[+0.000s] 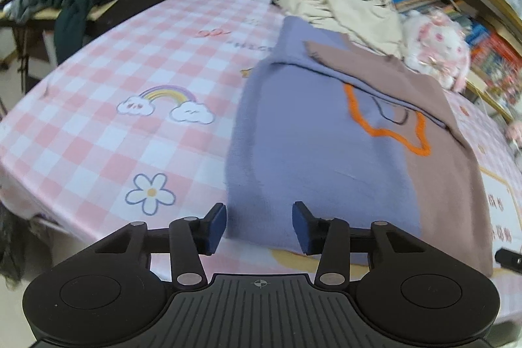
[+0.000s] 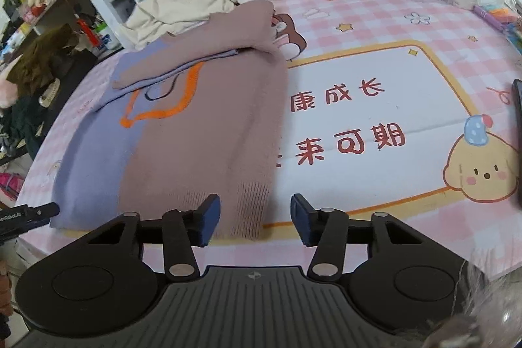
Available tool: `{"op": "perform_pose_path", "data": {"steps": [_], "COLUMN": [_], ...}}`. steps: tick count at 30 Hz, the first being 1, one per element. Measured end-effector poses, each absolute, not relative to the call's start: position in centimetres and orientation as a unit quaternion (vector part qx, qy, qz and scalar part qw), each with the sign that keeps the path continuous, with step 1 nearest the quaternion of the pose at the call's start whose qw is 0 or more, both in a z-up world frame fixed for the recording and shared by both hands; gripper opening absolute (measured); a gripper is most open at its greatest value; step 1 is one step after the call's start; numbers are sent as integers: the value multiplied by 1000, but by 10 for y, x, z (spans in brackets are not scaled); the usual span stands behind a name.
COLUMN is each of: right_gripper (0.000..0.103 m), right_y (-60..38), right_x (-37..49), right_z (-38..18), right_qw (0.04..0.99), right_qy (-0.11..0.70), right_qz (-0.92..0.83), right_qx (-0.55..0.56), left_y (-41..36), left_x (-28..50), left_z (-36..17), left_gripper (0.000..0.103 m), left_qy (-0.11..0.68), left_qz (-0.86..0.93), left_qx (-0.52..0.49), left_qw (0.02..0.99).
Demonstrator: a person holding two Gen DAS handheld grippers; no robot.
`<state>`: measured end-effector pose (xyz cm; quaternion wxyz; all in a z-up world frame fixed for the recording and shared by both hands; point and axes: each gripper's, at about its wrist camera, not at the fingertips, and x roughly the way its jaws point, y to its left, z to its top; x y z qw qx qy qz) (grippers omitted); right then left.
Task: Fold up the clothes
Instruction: 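Grasp the lavender side edge of the sweater with the left gripper, then grasp the pink hem edge with the right gripper while the left holds the lavender hem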
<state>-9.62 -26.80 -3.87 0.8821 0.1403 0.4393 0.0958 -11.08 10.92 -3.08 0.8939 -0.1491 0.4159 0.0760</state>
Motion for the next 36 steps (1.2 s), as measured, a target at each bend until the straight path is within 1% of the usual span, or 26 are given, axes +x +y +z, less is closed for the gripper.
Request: {"op": "perform_pose_path", "data": {"steps": [2,7,10,11,12,13,14,16,19,22,25,26,27,28,29,30,31,33,34,36], "right_gripper": [41,38,32,29,20,15,11,10,8,8,8,9,12,13,18,26,28,29,29,31], "right_y": [-267,-263,-260,-258,-257,-256,-255,-251,-247,-243,-241,-243,-245,-248,-252,-256,-260,-264,-266,-266], "right_x": [-91,-80,-77,-76,-75,-74,-74,-76,-79,-80,-71,-69,-68,-67,-67,-66,-66,-63,-62,-61], "right_z": [-40,-44,-48,-48,-49,-49,-49,-45,-34,-23,-26,-29,-32,-35,-38,-41,-44,-50,-53,-55], "right_qw": [880,875,873,873,873,871,871,877,887,891,881,876,872,868,865,862,860,854,850,850], "right_qy": [444,456,463,464,466,467,467,457,430,405,423,432,439,446,450,454,457,465,468,466], "right_qz": [88,76,72,71,72,75,76,80,102,135,131,123,115,105,96,86,79,72,69,70], "right_qx": [142,141,136,132,129,129,129,126,132,151,168,174,182,190,199,208,214,225,230,235], "left_y": [116,125,125,125,125,125,126,124,115,110,115,119,122,127,131,135,139,143,145,145], "left_x": [-108,-100,-97,-96,-95,-94,-93,-93,-98,-97,-91,-90,-90,-90,-91,-91,-90,-91,-91,-90], "left_z": [-33,-38,-40,-40,-41,-41,-42,-39,-27,-20,-25,-28,-30,-32,-35,-37,-41,-45,-46,-47], "left_gripper": [42,42,36,31,25,11,5,3,3,4,5,8,9,10,16,20,28,33,34,32], "left_qy": [418,425,426,427,428,429,431,427,398,387,404,409,414,419,424,430,439,443,441,439], "left_qz": [85,86,84,83,81,79,76,73,53,27,26,30,34,34,34,33,31,26,22,17], "left_qx": [-160,-164,-158,-155,-154,-154,-156,-157,-149,-150,-160,-169,-177,-188,-199,-209,-220,-237,-242,-246], "left_qw": [890,886,887,887,887,886,885,888,904,909,900,897,892,888,883,877,871,864,864,864]}}
